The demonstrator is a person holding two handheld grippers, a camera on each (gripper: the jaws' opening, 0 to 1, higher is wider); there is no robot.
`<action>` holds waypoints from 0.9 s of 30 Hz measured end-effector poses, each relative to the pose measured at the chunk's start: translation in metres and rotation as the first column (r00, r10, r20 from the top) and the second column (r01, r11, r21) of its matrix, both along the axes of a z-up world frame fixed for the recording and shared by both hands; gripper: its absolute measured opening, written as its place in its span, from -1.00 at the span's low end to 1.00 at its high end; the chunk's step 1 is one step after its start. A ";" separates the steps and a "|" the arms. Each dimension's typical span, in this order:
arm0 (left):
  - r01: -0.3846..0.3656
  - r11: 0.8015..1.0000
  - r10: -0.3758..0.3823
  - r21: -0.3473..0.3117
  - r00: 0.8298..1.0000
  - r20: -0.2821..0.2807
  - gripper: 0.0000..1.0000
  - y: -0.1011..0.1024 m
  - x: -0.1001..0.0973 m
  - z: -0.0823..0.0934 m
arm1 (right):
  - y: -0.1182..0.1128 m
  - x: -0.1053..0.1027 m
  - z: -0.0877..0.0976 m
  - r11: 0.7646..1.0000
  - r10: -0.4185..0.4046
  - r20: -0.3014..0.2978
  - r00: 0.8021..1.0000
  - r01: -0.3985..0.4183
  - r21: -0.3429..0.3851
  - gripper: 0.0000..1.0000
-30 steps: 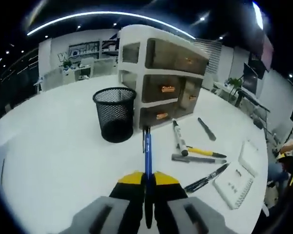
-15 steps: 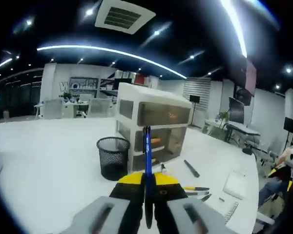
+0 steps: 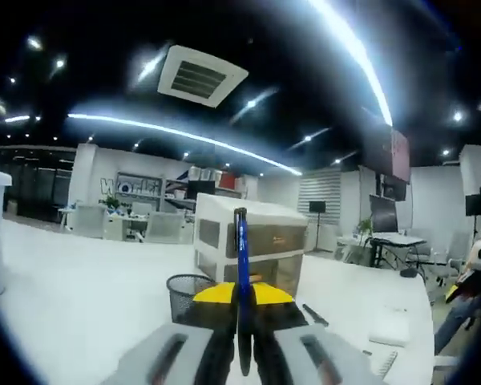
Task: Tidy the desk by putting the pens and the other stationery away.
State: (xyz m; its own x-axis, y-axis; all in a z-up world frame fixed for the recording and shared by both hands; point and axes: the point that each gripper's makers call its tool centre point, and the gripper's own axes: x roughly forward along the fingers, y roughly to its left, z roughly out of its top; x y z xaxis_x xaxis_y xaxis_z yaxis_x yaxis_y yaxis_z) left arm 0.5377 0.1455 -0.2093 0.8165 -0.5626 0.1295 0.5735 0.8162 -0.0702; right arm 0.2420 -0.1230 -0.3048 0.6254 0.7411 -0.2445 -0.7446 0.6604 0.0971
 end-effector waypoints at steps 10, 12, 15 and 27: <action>-0.008 1.000 0.008 0.001 0.998 0.070 -0.89 0.016 0.021 0.014 | 0.003 0.000 -0.001 1.000 0.005 -0.004 1.000 -0.005 0.010 0.52; -0.004 1.000 0.004 -0.003 0.998 0.069 -0.88 0.018 0.025 0.015 | 0.002 0.000 -0.002 1.000 0.004 -0.005 1.000 -0.004 0.010 0.52; -0.006 1.000 0.006 -0.005 0.998 0.063 -0.87 0.017 0.033 0.016 | 0.000 0.000 -0.002 1.000 0.001 -0.007 1.000 -0.001 0.014 0.52; -0.019 1.000 0.020 -0.015 0.998 0.064 -0.87 0.007 0.063 0.032 | -0.005 0.001 -0.005 1.000 -0.009 -0.014 1.000 0.010 0.027 0.52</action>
State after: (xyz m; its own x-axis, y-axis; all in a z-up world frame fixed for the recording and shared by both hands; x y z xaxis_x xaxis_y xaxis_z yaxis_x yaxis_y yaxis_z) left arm 0.6006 0.1525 -0.1771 0.8172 -0.5442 0.1897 0.5610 0.8266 -0.0455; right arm 0.2435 -0.1279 -0.3096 0.6290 0.7416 -0.2330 -0.7369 0.6643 0.1250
